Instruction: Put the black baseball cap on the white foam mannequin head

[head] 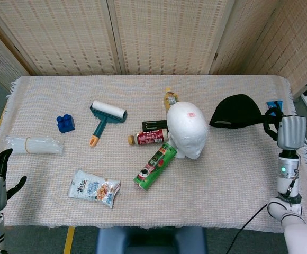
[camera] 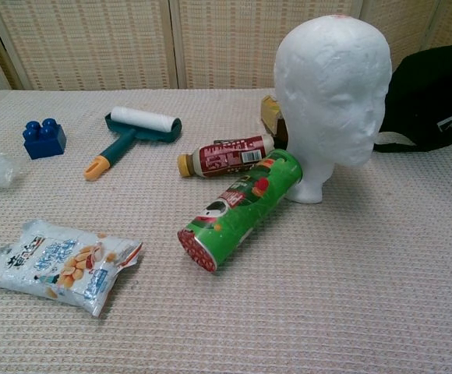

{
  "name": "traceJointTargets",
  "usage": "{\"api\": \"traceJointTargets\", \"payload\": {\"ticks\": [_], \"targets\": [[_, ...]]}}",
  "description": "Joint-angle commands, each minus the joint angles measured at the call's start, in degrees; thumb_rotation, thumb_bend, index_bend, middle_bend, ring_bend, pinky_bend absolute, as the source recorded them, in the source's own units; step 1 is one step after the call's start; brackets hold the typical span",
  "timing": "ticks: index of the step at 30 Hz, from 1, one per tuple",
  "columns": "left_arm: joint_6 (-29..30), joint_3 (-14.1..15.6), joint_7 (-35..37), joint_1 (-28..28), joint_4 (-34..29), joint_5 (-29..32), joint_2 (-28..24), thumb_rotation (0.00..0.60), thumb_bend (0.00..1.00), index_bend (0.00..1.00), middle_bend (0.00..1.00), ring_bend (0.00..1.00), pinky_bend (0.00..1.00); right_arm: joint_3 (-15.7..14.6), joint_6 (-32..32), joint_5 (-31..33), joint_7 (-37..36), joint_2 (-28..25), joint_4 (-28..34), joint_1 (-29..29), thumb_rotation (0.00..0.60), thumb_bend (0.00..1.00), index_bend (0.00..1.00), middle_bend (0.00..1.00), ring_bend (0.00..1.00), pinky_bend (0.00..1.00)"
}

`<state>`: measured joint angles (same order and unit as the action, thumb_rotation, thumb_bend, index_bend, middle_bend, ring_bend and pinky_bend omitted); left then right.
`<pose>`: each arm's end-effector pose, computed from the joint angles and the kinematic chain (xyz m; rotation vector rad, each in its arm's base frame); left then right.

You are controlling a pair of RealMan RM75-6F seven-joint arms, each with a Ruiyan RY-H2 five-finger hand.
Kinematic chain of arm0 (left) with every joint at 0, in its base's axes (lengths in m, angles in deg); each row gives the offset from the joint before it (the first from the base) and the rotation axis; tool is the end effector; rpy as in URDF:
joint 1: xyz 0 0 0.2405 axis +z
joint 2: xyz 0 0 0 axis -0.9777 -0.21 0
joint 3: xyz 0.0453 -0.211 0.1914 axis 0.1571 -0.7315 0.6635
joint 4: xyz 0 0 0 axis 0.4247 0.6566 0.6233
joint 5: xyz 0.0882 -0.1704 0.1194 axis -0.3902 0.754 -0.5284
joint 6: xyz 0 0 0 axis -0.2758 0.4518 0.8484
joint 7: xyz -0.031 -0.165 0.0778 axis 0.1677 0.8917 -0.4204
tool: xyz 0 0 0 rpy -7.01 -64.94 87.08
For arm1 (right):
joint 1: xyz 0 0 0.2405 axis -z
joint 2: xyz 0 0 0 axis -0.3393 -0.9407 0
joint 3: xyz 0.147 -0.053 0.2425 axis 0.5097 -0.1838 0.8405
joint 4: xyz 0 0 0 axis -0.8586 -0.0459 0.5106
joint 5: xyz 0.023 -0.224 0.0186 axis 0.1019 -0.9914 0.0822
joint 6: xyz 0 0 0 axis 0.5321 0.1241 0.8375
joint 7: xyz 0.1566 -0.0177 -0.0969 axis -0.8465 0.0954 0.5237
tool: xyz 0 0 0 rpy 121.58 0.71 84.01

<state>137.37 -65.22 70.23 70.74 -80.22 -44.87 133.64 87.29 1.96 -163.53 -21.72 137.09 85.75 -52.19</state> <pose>-0.3493 0.2485 0.1359 -1.2055 -0.4506 -1.0689 -0.3553 -0.4312 0.1465 1.0939 -0.5178 1.2366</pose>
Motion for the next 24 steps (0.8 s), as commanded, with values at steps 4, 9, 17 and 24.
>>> {"api": "traceJointTargets", "payload": {"ticks": [4,9,17,24], "targets": [[0.1,0.1,0.0,0.1,-0.5,-0.1,-0.2,0.600,0.15,0.16,0.25,0.16,0.14,1.7,2.1,0.9,1.0,-2.0,2.3,-2.1,0.600,0.42,0.81,1.00,1.00,1.00],[0.2,0.1,0.1,0.2,-1.2,-0.2,-0.6,0.600,0.15,0.16,0.25,0.16,0.14,3.5,4.3,1.2,3.4,-4.0,6.3,-5.6,0.600,0.42,0.81,1.00,1.00,1.00],[0.0,-0.3,0.5,0.3,-2.1,0.2,-1.2,0.600,0.15,0.16,0.25,0.16,0.14,6.5,6.9,1.2,10.6,-7.7,15.1,-11.5,0.600,0.42,0.81,1.00,1.00,1.00],[-0.3,-0.8,0.9,0.3,-2.7,0.9,-1.7,0.600,0.15,0.16,0.25,0.16,0.14,8.3,9.4,-0.5,19.6,-10.8,27.6,-16.1,0.600,0.42,0.81,1.00,1.00,1.00]]}}
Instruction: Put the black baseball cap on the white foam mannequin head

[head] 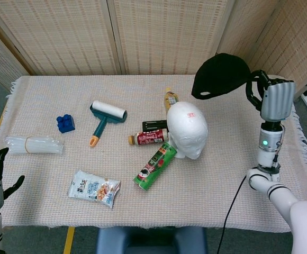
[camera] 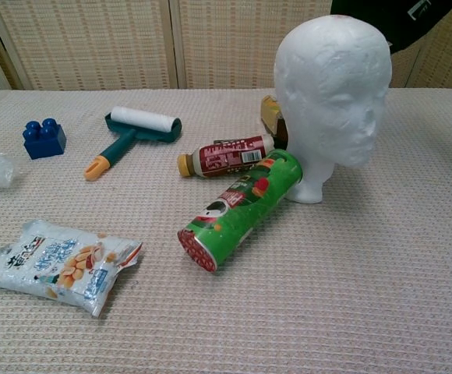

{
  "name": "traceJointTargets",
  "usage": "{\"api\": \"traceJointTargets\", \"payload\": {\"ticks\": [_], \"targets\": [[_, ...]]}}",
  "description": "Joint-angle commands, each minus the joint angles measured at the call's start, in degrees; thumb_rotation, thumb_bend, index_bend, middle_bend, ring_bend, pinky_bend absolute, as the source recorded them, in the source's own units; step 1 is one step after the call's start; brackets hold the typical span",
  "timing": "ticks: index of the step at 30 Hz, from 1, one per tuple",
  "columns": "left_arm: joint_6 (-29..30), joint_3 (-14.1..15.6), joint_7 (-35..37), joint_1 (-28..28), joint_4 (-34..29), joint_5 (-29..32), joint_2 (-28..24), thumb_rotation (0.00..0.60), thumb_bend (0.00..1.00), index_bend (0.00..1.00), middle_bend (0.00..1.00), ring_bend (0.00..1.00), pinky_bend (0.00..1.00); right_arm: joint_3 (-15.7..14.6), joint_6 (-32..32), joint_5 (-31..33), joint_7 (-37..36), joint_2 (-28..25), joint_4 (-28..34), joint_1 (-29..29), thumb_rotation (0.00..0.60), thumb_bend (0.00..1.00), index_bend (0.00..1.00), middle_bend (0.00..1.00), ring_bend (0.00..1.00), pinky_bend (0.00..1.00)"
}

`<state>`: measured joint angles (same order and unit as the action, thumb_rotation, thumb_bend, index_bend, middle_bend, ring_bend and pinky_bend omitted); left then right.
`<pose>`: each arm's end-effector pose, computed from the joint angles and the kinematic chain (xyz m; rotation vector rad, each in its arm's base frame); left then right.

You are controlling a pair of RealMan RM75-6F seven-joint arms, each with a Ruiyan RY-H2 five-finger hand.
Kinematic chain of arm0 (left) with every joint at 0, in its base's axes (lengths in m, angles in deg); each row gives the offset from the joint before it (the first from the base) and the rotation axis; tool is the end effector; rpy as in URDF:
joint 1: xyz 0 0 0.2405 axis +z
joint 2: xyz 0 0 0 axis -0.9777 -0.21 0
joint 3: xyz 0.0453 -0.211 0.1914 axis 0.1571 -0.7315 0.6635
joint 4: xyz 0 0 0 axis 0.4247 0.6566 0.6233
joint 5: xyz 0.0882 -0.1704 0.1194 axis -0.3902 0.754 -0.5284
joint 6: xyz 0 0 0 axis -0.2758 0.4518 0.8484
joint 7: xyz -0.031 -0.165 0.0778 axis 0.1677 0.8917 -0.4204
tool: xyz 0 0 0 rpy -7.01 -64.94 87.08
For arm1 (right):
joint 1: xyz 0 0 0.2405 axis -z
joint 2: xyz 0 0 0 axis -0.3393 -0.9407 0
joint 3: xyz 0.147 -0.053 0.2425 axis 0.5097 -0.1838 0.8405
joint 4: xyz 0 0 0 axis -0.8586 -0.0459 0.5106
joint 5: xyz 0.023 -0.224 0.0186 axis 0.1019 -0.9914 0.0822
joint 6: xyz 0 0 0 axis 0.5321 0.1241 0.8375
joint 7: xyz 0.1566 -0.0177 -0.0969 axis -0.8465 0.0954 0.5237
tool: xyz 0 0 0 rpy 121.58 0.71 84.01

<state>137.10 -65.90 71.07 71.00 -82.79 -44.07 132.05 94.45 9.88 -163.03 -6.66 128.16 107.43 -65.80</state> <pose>-0.3482 0.2489 0.1452 -1.1800 -0.4749 -1.0868 -0.1998 -0.4924 0.1872 1.0173 -0.2615 1.5312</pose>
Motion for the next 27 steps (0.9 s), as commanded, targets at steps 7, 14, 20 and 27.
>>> {"api": "traceJointTargets", "payload": {"ticks": [7,14,20,27], "targets": [[0.4,-0.8,0.4,0.2,-1.2,0.6,-1.0,0.600,0.15,0.16,0.25,0.16,0.14,1.3,2.2,-3.2,11.7,-3.4,16.7,-4.5,0.600,0.42,0.81,1.00,1.00,1.00],[0.5,-0.9,0.9,0.5,-2.2,0.7,-1.9,0.600,0.15,0.16,0.25,0.16,0.14,-0.9,5.6,-7.4,15.0,-3.8,23.6,-3.4,0.600,0.42,0.81,1.00,1.00,1.00],[0.8,-0.6,1.1,0.8,-3.7,0.3,-2.8,0.600,0.15,0.16,0.25,0.16,0.14,-4.9,9.8,-12.8,17.2,-5.9,29.4,0.1,0.600,0.42,0.81,1.00,1.00,1.00],[1.8,-0.3,1.3,1.4,-5.7,-0.7,-3.8,0.600,0.15,0.16,0.25,0.16,0.14,-10.9,14.2,-18.1,19.6,-7.3,33.7,6.6,0.600,0.42,0.81,1.00,1.00,1.00]]}}
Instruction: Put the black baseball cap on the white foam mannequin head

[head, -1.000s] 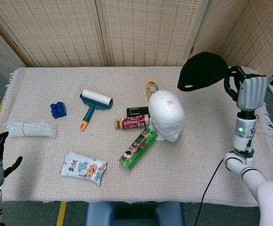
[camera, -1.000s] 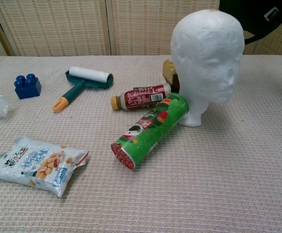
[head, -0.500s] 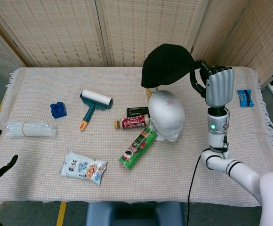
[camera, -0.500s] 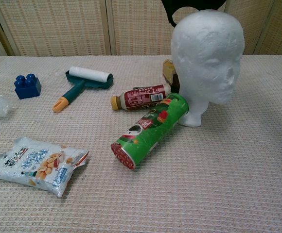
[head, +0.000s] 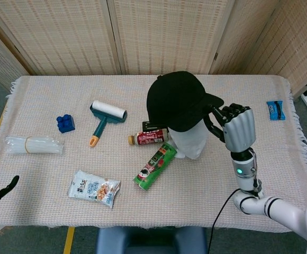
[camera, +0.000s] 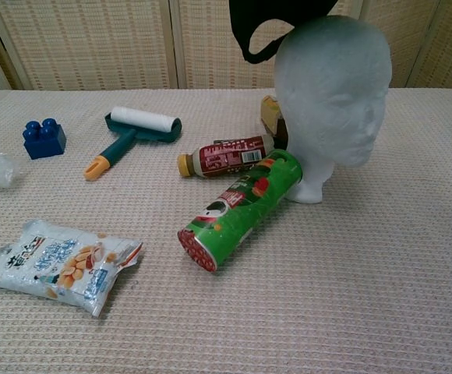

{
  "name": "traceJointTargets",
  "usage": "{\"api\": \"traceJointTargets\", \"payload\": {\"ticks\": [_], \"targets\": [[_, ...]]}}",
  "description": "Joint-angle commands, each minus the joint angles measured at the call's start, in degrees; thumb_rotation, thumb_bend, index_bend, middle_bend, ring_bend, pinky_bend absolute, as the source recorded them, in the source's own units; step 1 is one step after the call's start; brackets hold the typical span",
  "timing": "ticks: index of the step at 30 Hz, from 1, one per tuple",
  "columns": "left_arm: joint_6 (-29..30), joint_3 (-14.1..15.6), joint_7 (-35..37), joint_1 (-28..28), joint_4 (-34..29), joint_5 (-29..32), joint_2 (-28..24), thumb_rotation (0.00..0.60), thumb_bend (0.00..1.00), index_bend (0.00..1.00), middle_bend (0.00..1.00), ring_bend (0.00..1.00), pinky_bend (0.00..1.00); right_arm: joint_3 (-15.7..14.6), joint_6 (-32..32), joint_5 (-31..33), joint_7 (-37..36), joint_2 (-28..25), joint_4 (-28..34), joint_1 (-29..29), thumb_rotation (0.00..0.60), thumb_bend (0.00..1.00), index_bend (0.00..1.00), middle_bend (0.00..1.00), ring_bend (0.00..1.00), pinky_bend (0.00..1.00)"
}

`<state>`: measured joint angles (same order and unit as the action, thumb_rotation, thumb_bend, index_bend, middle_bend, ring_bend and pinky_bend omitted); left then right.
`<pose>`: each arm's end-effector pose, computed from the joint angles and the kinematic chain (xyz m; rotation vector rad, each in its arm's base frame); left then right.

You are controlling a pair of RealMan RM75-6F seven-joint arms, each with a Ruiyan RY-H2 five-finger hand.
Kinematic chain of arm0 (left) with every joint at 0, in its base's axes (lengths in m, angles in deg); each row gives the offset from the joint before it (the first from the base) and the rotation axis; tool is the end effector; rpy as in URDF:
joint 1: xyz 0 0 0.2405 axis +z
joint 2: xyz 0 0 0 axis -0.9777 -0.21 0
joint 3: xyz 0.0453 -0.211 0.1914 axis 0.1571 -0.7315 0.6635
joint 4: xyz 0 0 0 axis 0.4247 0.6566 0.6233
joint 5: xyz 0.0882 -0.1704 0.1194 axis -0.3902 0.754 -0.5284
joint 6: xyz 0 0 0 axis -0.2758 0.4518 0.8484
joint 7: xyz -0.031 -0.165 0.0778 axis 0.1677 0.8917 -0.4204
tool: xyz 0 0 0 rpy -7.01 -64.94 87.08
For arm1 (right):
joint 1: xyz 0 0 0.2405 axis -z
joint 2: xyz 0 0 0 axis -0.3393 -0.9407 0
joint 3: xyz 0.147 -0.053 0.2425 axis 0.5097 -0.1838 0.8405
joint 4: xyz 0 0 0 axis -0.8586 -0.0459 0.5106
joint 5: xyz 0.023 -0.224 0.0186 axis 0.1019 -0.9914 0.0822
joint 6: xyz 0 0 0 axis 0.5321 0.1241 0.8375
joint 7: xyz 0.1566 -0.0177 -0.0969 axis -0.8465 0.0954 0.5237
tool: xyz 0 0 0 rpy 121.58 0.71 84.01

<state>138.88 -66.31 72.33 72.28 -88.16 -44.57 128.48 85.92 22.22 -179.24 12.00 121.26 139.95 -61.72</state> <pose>-0.3400 0.2396 0.1653 -1.1462 -0.4875 -1.1415 -0.1201 -0.4000 0.1357 1.2506 -0.1191 1.7192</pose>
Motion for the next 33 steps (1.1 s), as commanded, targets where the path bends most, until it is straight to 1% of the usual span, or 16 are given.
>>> {"api": "traceJointTargets", "payload": {"ticks": [1,3,6,9,16,24,33], "targets": [[0.0,0.2,0.0,0.1,-0.4,-0.2,-0.2,0.600,0.15,0.16,0.25,0.16,0.14,-2.6,2.0,-2.1,1.0,-0.4,1.3,2.8,0.600,0.42,0.81,1.00,1.00,1.00],[0.0,0.2,0.0,0.2,-0.5,-0.2,-0.3,0.600,0.15,0.16,0.25,0.16,0.14,-2.8,2.2,-2.3,1.1,-0.5,1.4,3.2,0.600,0.42,0.81,1.00,1.00,1.00],[0.4,0.3,0.2,0.4,-1.2,-0.7,-0.7,0.600,0.15,0.16,0.25,0.16,0.14,-5.3,3.4,-2.7,0.4,0.1,0.8,6.8,0.600,0.42,0.82,1.00,1.00,1.00],[0.4,0.3,0.5,0.4,-1.5,-0.7,-0.9,0.600,0.15,0.16,0.25,0.16,0.14,-6.1,3.6,-2.6,-0.7,0.8,-1.0,8.6,0.600,0.42,0.82,1.00,1.00,1.00],[0.1,0.2,0.6,0.3,-1.5,-0.6,-1.0,0.600,0.15,0.16,0.25,0.16,0.14,-5.8,2.5,-0.1,-5.6,3.8,-7.0,11.6,0.600,0.42,0.82,1.00,1.00,1.00],[-0.4,0.2,0.6,0.2,-1.2,-0.6,-0.7,0.600,0.15,0.16,0.25,0.16,0.14,-6.4,0.9,-0.3,-8.9,6.8,-12.4,13.0,0.600,0.42,0.82,1.00,1.00,1.00],[-0.4,-0.1,1.0,0.2,-1.3,-0.3,-0.8,0.600,0.15,0.16,0.25,0.16,0.14,-7.3,0.8,-1.6,-10.8,9.9,-16.4,14.3,0.600,0.42,0.82,1.00,1.00,1.00]]}}
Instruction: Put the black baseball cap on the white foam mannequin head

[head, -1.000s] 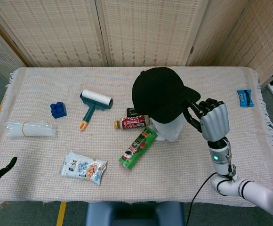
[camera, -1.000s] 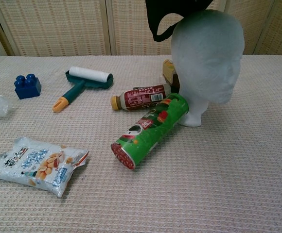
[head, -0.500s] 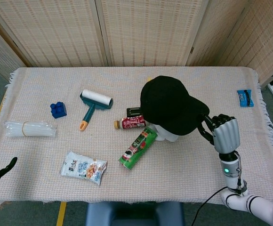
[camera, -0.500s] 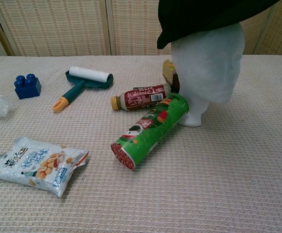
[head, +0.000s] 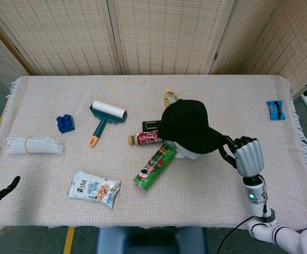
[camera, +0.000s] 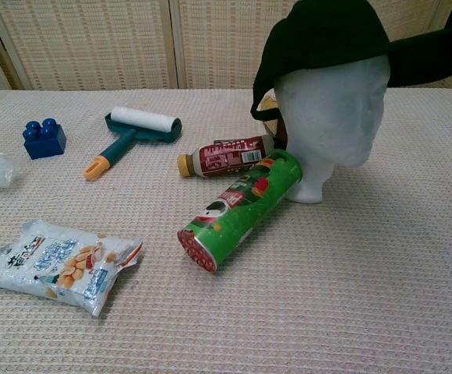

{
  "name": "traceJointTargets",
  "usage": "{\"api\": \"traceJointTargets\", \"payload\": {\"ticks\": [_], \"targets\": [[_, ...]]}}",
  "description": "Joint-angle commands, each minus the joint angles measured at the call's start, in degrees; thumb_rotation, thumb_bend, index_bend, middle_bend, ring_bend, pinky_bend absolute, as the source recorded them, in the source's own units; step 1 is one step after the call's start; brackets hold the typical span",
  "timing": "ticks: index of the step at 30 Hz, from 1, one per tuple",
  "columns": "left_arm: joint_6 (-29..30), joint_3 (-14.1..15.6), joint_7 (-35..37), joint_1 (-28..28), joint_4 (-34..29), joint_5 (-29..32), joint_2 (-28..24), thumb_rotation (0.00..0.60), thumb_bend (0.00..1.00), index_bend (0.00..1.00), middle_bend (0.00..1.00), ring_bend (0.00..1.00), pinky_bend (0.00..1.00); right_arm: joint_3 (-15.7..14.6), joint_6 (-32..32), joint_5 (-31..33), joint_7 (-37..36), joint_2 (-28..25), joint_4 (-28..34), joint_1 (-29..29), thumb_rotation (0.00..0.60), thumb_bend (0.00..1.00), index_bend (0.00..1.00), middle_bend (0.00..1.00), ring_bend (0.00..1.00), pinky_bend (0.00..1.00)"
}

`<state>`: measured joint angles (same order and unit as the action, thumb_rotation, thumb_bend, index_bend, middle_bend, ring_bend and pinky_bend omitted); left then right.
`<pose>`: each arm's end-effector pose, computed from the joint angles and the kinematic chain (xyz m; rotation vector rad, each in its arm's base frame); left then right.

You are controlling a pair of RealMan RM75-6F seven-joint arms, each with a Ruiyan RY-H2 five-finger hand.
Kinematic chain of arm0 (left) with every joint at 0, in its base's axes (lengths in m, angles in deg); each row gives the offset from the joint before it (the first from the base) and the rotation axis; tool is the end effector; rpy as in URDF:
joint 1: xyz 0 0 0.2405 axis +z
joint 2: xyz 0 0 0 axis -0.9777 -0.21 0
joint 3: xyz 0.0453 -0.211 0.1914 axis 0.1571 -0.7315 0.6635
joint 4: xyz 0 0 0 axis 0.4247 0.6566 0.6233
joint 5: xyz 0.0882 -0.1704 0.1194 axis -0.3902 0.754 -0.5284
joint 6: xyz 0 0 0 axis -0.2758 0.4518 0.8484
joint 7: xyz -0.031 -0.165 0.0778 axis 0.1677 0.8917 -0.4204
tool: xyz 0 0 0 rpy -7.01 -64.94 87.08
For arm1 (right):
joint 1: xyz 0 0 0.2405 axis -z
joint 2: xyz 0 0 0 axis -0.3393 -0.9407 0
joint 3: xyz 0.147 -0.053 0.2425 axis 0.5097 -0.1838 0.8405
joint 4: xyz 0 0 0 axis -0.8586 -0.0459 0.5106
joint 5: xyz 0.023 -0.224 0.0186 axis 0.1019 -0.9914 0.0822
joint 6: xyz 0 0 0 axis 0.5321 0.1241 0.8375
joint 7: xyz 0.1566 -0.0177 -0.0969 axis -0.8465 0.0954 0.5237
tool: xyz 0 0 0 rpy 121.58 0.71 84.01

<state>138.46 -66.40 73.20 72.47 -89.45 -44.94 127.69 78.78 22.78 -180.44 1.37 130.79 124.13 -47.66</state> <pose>-0.3377 0.2392 0.1672 -1.1497 -0.5065 -1.1604 -0.2374 -0.3489 0.0694 1.3405 -0.3509 1.5384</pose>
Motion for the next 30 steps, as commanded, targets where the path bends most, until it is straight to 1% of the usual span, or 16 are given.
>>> {"api": "traceJointTargets", "payload": {"ticks": [1,3,4,5,7,8,9,10,12,16,20,23,25,28,29,30], "targets": [[0.0,-0.1,0.2,0.0,-0.1,0.1,-0.1,0.600,0.15,0.16,0.25,0.16,0.14,-0.2,0.4,-0.6,-0.2,0.5,-0.9,0.4,0.600,0.42,0.82,1.00,1.00,1.00],[0.0,-0.1,0.2,0.0,-0.1,0.1,-0.1,0.600,0.15,0.16,0.25,0.16,0.14,-0.1,0.6,-0.8,-0.1,0.6,-1.4,0.5,0.600,0.42,0.78,1.00,1.00,1.00],[0.0,-0.1,0.3,0.0,-0.1,0.1,-0.1,0.600,0.15,0.16,0.25,0.16,0.14,-0.1,0.7,-0.9,0.0,0.5,-1.6,0.6,0.600,0.41,0.71,1.00,1.00,1.00],[0.0,-0.1,0.3,0.0,-0.1,0.1,-0.1,0.600,0.15,0.16,0.26,0.16,0.14,-0.3,0.8,-1.2,0.2,0.3,-1.8,0.8,0.600,0.40,0.62,1.00,1.00,1.00],[0.1,-0.1,0.3,0.0,-0.2,0.0,-0.2,0.600,0.15,0.16,0.26,0.16,0.14,-1.0,0.5,-1.7,1.2,-0.5,-1.9,1.3,0.600,0.33,0.37,1.00,1.00,1.00],[0.1,-0.1,0.4,0.0,-0.2,0.0,-0.2,0.600,0.15,0.16,0.26,0.16,0.14,-1.3,0.1,-1.9,1.6,-1.0,-1.7,1.5,0.600,0.31,0.28,1.00,1.00,1.00],[0.1,-0.1,0.4,0.0,-0.2,-0.1,-0.1,0.600,0.15,0.16,0.26,0.16,0.14,-1.8,-0.1,-2.4,2.2,-1.7,-1.2,1.8,0.600,0.26,0.16,1.00,1.00,1.00],[0.1,-0.1,0.3,0.0,-0.2,-0.1,-0.1,0.600,0.15,0.16,0.26,0.16,0.14,-2.2,-0.4,-2.6,2.8,-2.3,-0.9,2.0,0.600,0.22,0.08,1.00,1.00,1.00],[0.1,0.0,0.3,0.0,-0.2,-0.2,-0.1,0.600,0.15,0.16,0.26,0.16,0.14,-3.0,-0.9,-3.1,4.1,-4.0,0.7,2.8,0.600,0.16,0.01,1.00,1.00,1.00],[0.1,0.0,0.2,0.0,-0.1,-0.2,0.0,0.600,0.15,0.16,0.26,0.16,0.14,-4.6,-0.7,-4.3,6.3,-8.0,5.5,4.7,0.600,0.07,0.00,1.00,1.00,1.00],[-0.1,0.2,0.1,0.0,-0.1,-0.4,0.1,0.600,0.15,0.16,0.26,0.16,0.14,-6.9,-0.1,-5.2,8.9,-13.0,12.2,7.8,0.600,0.06,0.00,1.00,0.99,1.00],[-0.2,0.5,0.3,0.1,-0.2,-0.6,-0.1,0.600,0.15,0.16,0.26,0.16,0.14,-7.9,1.5,-5.1,12.0,-17.6,17.9,11.1,0.600,0.05,0.00,0.97,0.96,1.00],[-0.8,1.0,0.3,0.1,-0.5,-0.8,-0.2,0.600,0.15,0.16,0.26,0.16,0.14,-8.5,0.7,-2.9,16.7,-22.0,23.4,13.7,0.600,0.05,0.00,0.91,0.90,1.00],[-2.2,1.8,-0.3,0.0,-1.2,-0.8,-0.5,0.600,0.15,0.16,0.25,0.16,0.14,-9.8,-3.9,3.7,25.1,-29.8,35.1,17.3,0.600,0.05,0.00,0.71,0.72,0.97],[-2.7,2.0,-0.5,0.0,-1.4,-0.7,-0.6,0.600,0.15,0.16,0.25,0.16,0.14,-10.5,-5.9,6.2,27.2,-32.4,39.0,18.1,0.600,0.05,0.00,0.60,0.63,0.91],[-3.6,2.4,-0.8,-0.1,-1.7,-0.6,-0.8,0.600,0.15,0.16,0.24,0.16,0.14,-10.8,-7.9,9.3,28.6,-35.1,43.4,19.0,0.600,0.05,0.00,0.49,0.53,0.80]]}}
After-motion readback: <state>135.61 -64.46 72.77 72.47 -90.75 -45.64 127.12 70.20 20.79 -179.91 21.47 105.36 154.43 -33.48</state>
